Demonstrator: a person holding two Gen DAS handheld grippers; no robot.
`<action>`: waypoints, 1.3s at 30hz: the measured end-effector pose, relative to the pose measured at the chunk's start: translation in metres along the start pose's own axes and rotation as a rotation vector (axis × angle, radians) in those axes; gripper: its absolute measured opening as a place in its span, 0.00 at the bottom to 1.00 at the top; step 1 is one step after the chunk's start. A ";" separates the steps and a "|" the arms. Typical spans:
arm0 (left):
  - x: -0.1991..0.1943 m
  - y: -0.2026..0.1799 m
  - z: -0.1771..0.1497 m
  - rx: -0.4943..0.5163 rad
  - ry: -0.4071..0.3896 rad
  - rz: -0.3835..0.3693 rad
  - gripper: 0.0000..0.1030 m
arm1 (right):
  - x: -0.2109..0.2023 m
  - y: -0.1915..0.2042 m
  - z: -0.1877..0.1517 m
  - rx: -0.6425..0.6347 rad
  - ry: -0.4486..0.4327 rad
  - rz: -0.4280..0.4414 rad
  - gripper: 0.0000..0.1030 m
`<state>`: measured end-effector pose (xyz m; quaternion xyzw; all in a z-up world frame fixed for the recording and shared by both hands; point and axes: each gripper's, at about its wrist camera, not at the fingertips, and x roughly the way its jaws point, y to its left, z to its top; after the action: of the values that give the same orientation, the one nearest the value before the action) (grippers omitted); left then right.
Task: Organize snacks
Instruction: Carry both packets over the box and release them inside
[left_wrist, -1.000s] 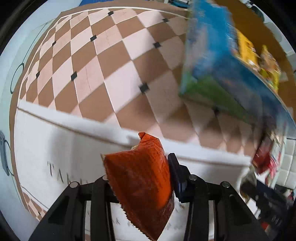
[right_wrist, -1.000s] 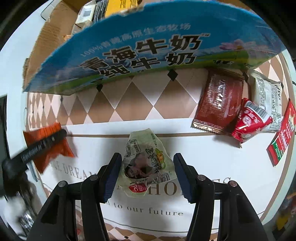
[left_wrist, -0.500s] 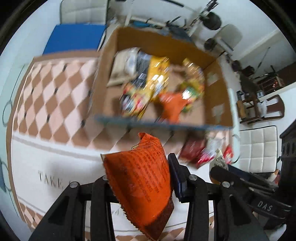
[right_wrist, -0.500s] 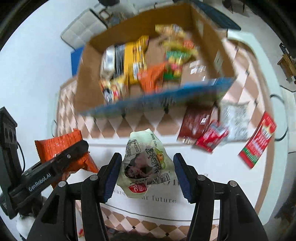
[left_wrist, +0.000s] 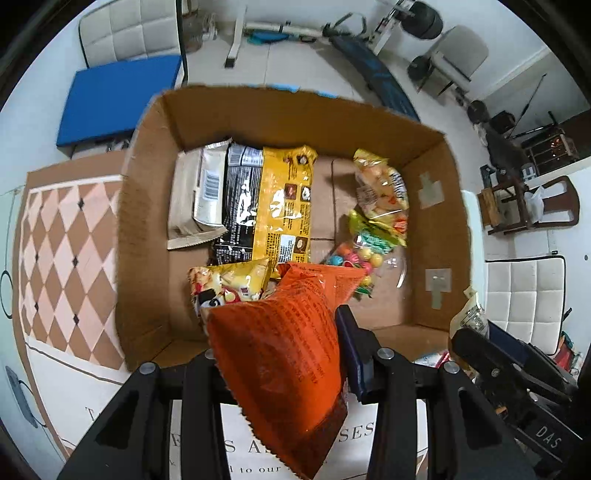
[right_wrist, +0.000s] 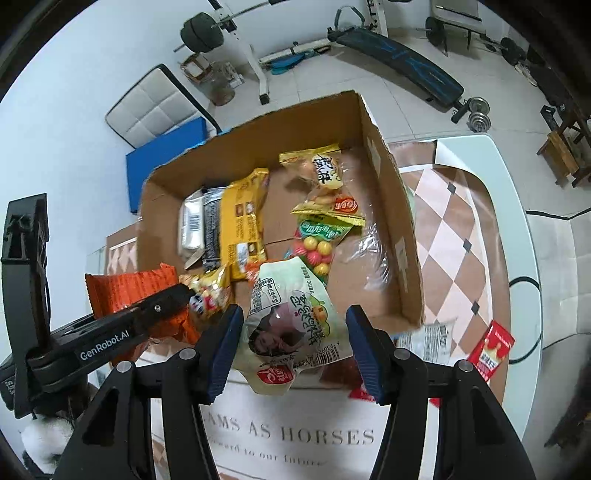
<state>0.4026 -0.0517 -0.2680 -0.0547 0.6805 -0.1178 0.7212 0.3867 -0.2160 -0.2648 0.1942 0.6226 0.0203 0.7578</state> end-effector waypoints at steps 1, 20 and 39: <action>0.005 0.000 0.003 0.004 0.012 -0.002 0.37 | 0.006 -0.002 0.003 0.003 0.004 -0.003 0.59; 0.055 0.017 0.014 0.002 0.105 0.076 0.87 | 0.094 -0.018 0.023 -0.049 0.187 -0.145 0.87; -0.048 0.006 -0.029 0.014 -0.181 0.152 0.87 | 0.020 0.010 0.002 -0.165 0.007 -0.185 0.94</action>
<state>0.3726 -0.0318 -0.2247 -0.0083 0.6139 -0.0621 0.7869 0.3953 -0.2019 -0.2803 0.0728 0.6369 0.0023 0.7675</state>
